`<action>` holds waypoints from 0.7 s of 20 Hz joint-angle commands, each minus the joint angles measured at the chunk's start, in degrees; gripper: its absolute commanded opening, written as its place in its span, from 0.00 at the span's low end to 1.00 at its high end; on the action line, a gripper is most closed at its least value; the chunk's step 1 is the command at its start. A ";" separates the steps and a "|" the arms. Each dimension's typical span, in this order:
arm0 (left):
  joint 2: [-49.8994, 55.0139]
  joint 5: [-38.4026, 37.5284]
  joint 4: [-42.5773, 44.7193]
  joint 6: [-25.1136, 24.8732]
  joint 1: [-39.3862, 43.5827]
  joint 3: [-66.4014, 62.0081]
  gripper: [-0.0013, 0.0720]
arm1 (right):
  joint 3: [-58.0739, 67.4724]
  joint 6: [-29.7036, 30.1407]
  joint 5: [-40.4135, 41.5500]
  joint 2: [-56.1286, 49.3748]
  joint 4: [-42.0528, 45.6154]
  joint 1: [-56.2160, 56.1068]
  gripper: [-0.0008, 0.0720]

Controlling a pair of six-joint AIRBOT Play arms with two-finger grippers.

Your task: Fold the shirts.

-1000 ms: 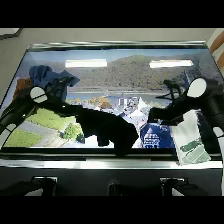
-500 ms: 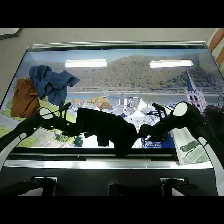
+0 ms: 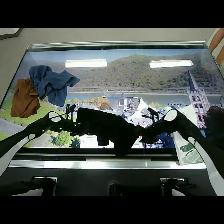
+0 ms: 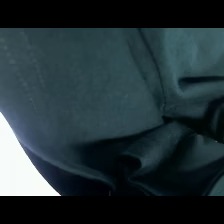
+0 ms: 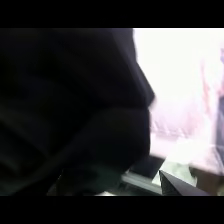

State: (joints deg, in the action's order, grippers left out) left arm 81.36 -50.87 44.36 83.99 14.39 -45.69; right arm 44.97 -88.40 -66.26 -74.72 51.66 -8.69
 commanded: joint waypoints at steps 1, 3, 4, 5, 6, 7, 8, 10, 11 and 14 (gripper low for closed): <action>-0.48 0.81 -0.42 -0.15 0.20 0.04 0.06 | -0.55 0.35 9.01 -3.19 -1.70 -4.15 0.67; -2.38 0.92 -0.44 -3.17 -0.02 -0.31 0.06 | 0.04 0.17 10.86 -2.56 -2.03 -4.63 0.06; -4.42 0.81 -0.17 -4.74 -0.55 -0.94 0.06 | 0.76 0.39 10.69 -1.42 -0.46 -4.52 0.06; -6.97 0.85 0.83 -4.76 -1.33 -1.99 0.06 | 1.88 0.37 10.67 0.46 2.43 -4.55 0.06; -10.29 0.92 2.71 -4.74 -2.40 -3.89 0.06 | 3.74 0.35 10.12 3.10 6.19 -4.55 0.06; -13.75 0.92 4.90 -4.72 -3.56 -6.29 0.06 | 6.12 0.31 10.10 6.47 10.56 -4.55 0.06; -17.70 0.81 7.21 -4.63 -5.05 -9.55 0.06 | 8.98 -0.35 10.23 9.92 14.99 -4.55 0.06; -25.27 0.83 10.38 -3.26 -8.61 -17.33 0.06 | 17.27 -4.48 12.04 17.46 26.75 -4.55 0.06; -28.61 0.83 11.32 -1.90 -10.75 -21.73 0.06 | 22.49 -7.61 13.51 21.11 33.83 -4.55 0.06; -37.29 1.03 13.42 2.38 -18.56 -36.15 0.06 | 37.75 -14.01 17.27 28.96 48.92 -4.55 0.06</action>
State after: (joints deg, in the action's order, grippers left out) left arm 52.29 -50.46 54.39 82.78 1.89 -70.30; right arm 70.35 -95.83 -52.86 -53.32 83.13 -13.17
